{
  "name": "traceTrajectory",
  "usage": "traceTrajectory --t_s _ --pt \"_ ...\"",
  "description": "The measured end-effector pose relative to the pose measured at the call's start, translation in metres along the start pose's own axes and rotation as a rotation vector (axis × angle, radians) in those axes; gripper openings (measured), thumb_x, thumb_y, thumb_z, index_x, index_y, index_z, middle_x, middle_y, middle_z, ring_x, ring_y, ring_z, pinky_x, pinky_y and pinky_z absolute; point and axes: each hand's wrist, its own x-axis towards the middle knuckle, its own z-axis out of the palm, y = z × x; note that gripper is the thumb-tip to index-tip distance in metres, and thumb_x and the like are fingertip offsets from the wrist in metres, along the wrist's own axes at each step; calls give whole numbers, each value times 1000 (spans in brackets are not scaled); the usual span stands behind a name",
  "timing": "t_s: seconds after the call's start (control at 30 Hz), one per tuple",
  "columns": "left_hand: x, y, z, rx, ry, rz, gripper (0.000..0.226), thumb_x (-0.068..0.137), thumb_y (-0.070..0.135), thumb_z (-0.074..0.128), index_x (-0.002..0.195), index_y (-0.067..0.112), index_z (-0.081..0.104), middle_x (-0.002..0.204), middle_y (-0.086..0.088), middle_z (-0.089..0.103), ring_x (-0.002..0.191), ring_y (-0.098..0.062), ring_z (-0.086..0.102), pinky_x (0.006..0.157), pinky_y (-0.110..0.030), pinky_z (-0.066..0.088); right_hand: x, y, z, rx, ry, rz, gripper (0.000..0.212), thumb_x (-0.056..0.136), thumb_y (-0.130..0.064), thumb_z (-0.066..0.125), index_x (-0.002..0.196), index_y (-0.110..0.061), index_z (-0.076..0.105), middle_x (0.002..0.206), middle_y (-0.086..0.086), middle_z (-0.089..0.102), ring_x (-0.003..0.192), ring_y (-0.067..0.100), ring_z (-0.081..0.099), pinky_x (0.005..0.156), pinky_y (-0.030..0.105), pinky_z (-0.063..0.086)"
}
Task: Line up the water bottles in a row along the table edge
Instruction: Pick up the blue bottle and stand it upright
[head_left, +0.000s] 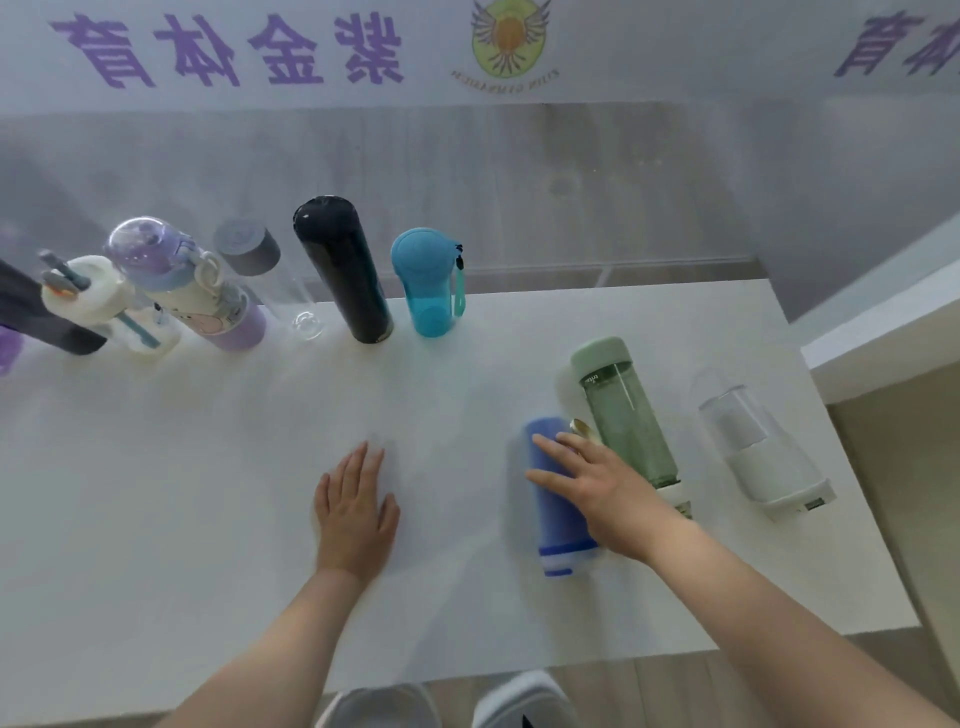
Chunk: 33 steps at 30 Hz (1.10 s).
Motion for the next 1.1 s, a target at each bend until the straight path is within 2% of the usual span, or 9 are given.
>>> traceTrajectory --t_s 0.13,0.27,0.37,0.5,0.63,0.73,0.83,0.93,1.1 --pt "-10 18 17 77 -5 -24 62 84 35 36 142 15 41 148 -9 42 136 -26 34 112 -43 17 1 12 -1 -125 -35 -142 90 37 -6 84 124 -24 67 137 13 59 118 35 62 92 45 54" --pt "-10 17 18 106 22 -25 62 85 35 35 144 16 39 151 -7 38 139 -26 31 114 -40 14 6 16 7 -155 11 -185 95 44 -4 80 133 -23 57 140 15 55 123 38 54 96 49 50" --pt "-9 21 18 102 29 -49 62 85 34 36 144 16 39 151 -7 39 139 -26 32 114 -43 17 6 17 20 -94 91 -169 94 53 -1 80 137 -21 45 143 17 51 127 38 41 100 52 46" --pt "-10 24 19 81 33 -63 62 84 32 36 143 15 40 151 -8 38 138 -27 32 115 -44 17 7 7 28 -72 165 -106 83 57 -6 81 134 -18 55 142 20 51 124 43 49 101 53 44" --pt "-10 27 18 86 41 -79 61 85 31 34 144 16 39 152 -7 37 140 -26 30 116 -42 14 11 -4 27 31 170 -15 91 56 -13 83 138 -18 44 144 21 49 123 47 50 99 54 47" --pt "-10 28 17 85 43 -85 61 85 32 33 144 17 39 152 -5 37 140 -25 30 116 -41 13 11 -4 24 199 248 66 92 62 -18 86 141 -17 39 146 23 43 126 50 46 100 56 45" --pt "-10 29 16 85 40 -84 61 84 32 34 142 17 41 151 -6 38 139 -25 32 115 -42 15 8 -4 22 347 360 126 87 73 -30 82 145 -14 36 149 23 40 133 43 40 109 48 37" --pt "-10 29 16 90 31 -89 61 84 32 34 143 18 40 152 -5 36 140 -24 30 116 -40 14 12 -6 18 359 386 135 80 81 -45 64 146 -8 35 151 18 40 136 32 37 115 40 31" --pt "-9 30 14 89 25 -94 61 83 33 35 142 18 41 151 -5 38 139 -25 32 115 -41 14 13 -12 19 476 413 211 83 79 -53 59 146 -12 31 150 13 43 137 24 37 113 34 33"
